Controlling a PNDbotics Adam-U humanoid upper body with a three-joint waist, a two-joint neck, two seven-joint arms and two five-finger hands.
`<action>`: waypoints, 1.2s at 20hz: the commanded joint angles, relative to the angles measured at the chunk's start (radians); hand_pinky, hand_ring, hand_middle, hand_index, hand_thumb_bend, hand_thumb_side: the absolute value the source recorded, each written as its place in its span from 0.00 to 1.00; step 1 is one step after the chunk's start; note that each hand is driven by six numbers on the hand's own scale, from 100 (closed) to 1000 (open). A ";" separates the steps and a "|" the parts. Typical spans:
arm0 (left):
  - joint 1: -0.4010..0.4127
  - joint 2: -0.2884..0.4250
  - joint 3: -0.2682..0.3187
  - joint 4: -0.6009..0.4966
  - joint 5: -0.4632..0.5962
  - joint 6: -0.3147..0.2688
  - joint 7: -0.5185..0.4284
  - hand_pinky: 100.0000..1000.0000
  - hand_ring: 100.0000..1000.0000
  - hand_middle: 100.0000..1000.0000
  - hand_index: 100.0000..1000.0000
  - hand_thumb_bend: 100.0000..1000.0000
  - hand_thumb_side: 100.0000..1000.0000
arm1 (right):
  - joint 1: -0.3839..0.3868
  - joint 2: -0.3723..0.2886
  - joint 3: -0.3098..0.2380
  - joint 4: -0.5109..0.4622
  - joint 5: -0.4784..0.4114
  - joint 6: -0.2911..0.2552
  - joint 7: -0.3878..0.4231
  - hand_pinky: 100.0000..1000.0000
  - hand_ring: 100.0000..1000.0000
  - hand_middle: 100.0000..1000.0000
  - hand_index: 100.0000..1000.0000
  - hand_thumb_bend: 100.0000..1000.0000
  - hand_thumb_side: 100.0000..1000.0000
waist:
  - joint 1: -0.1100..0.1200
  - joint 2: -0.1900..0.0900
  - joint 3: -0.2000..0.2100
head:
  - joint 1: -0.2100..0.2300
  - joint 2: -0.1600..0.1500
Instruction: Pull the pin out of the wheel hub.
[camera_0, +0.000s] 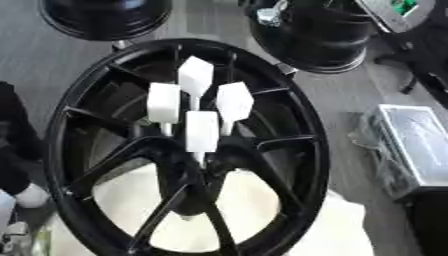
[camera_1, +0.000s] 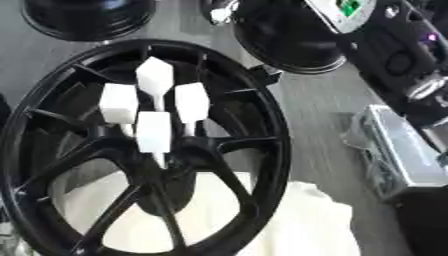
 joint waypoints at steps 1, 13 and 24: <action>-0.010 0.029 0.004 -0.019 -0.002 0.000 -0.002 0.82 0.94 0.77 0.66 0.37 0.67 | -0.024 -0.011 0.004 0.007 -0.016 0.007 0.011 0.85 0.74 0.72 0.87 0.00 0.47 | 0.005 -0.017 0.001 | 0.001 -0.010; -0.013 0.028 0.002 -0.019 0.001 0.001 -0.006 0.82 0.94 0.77 0.66 0.37 0.67 | 0.021 -0.032 0.033 -0.026 -0.076 0.025 0.052 0.85 0.75 0.72 0.85 0.00 0.24 | 0.003 -0.019 0.005 | -0.031 -0.007; -0.013 0.031 0.002 -0.018 0.002 0.001 -0.010 0.82 0.95 0.77 0.66 0.37 0.67 | 0.073 -0.091 0.038 -0.151 -0.177 0.001 0.054 0.90 0.76 0.73 0.91 0.00 0.43 | 0.002 -0.020 0.005 | -0.022 -0.004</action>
